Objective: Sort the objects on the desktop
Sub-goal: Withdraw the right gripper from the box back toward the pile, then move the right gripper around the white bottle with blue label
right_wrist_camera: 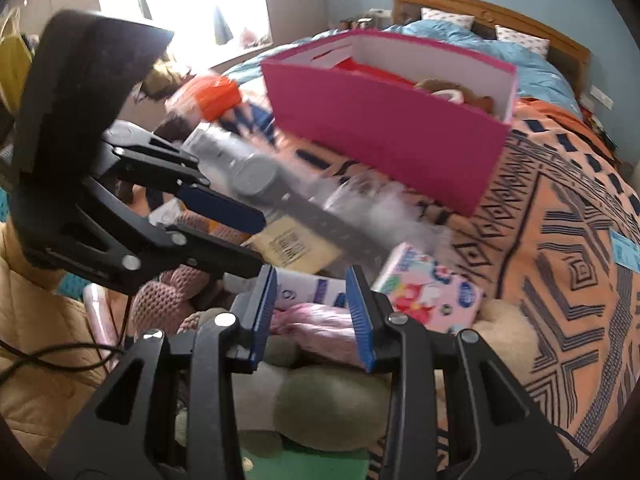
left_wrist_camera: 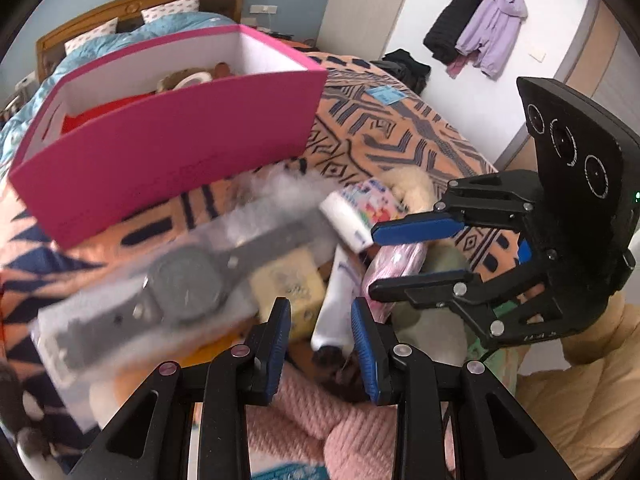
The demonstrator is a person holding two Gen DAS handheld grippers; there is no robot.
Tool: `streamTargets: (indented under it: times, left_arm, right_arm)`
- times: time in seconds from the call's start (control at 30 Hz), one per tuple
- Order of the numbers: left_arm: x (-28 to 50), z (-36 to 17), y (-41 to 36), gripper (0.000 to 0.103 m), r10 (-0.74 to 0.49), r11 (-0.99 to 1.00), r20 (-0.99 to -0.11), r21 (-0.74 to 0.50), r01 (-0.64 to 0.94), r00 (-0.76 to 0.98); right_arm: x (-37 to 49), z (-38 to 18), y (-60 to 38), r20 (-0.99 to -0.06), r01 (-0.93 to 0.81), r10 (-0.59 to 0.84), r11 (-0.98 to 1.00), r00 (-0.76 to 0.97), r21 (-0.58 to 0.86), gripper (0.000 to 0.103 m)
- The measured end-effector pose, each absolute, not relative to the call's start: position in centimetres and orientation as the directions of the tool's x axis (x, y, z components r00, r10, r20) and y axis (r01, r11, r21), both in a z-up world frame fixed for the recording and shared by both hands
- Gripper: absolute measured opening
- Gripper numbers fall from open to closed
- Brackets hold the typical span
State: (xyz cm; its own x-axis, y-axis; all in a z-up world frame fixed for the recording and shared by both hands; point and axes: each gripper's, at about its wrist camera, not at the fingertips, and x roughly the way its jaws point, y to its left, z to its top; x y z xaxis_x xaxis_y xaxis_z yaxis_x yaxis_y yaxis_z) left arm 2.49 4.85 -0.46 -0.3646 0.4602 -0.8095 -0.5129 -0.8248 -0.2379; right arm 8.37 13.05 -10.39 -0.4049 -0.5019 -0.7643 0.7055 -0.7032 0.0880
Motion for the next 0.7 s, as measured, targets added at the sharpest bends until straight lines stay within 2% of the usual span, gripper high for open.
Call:
streamTargets:
  times: [0.1,0.43,0.7]
  left_arm:
    - [3.1,-0.8,4.3,0.038,0.449,-0.835,-0.813,-0.235,-0.497,-0.371]
    - [4.5,-1.1,4.2,0.038,0.418,-0.848,-0.822,-0.198,-0.492,-0.388]
    - [4.7,-1.5,4.3,0.038,0.42,-0.846,-0.823,-0.201,-0.494,-0.382]
  right_arm:
    - [8.8,-10.7,12.5,-0.771,0.724,-0.502,-0.686,-0.392,0.078,0.038]
    - [10.0,-11.4,10.8,-0.816,0.77,-0.407,-0.634,-0.41,-0.07,0.041]
    - [9.6,-12.1,10.0,-0.823,0.765,-0.358,-0.629,-0.441,-0.136,0.041]
